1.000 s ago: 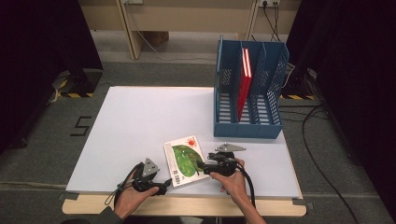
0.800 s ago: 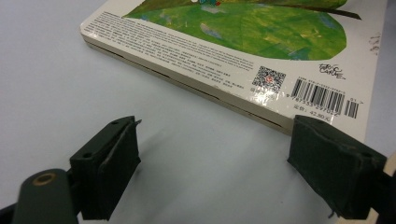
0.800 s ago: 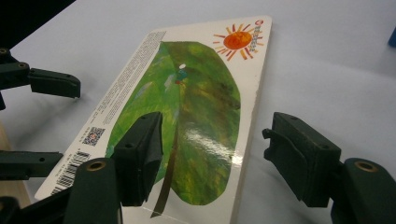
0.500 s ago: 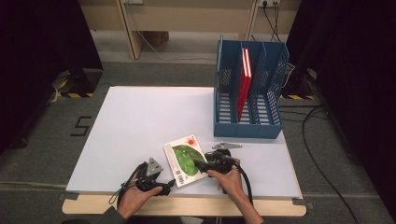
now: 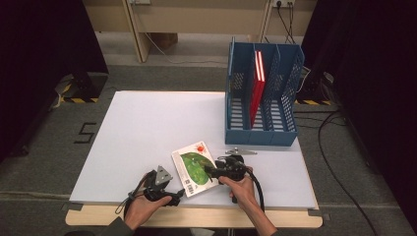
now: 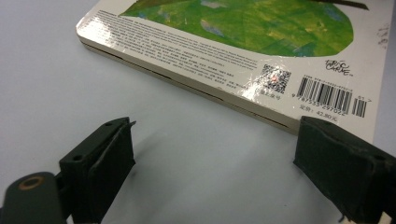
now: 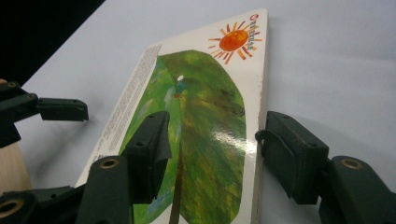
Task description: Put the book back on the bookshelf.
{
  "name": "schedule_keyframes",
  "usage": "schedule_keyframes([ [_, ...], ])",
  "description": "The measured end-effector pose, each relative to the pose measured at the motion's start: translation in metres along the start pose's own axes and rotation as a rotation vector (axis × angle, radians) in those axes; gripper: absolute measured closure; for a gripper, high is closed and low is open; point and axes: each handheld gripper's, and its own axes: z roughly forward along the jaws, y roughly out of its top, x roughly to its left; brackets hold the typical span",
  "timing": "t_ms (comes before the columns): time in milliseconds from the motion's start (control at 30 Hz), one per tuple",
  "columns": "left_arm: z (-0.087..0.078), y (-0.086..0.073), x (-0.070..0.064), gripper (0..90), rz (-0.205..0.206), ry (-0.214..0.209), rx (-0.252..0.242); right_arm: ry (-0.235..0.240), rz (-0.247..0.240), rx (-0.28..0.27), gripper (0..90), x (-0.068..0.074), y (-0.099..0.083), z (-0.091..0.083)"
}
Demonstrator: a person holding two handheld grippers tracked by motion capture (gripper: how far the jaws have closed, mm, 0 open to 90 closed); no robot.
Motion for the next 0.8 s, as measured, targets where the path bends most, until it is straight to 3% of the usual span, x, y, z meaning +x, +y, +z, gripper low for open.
schedule_keyframes([
  [167,0.0,0.0,0.001,7.0,0.0,0.005,0.009,0.014,-0.017,-0.05,45.9,0.008,0.007,-0.008],
  [533,0.001,-0.001,0.003,4.3,-0.009,0.014,0.017,-0.021,-0.194,-0.114,48.5,0.049,0.029,-0.016],
  [800,0.003,-0.002,0.005,1.5,-0.035,0.018,0.014,-0.008,-0.269,-0.138,48.8,0.075,0.037,-0.018],
])
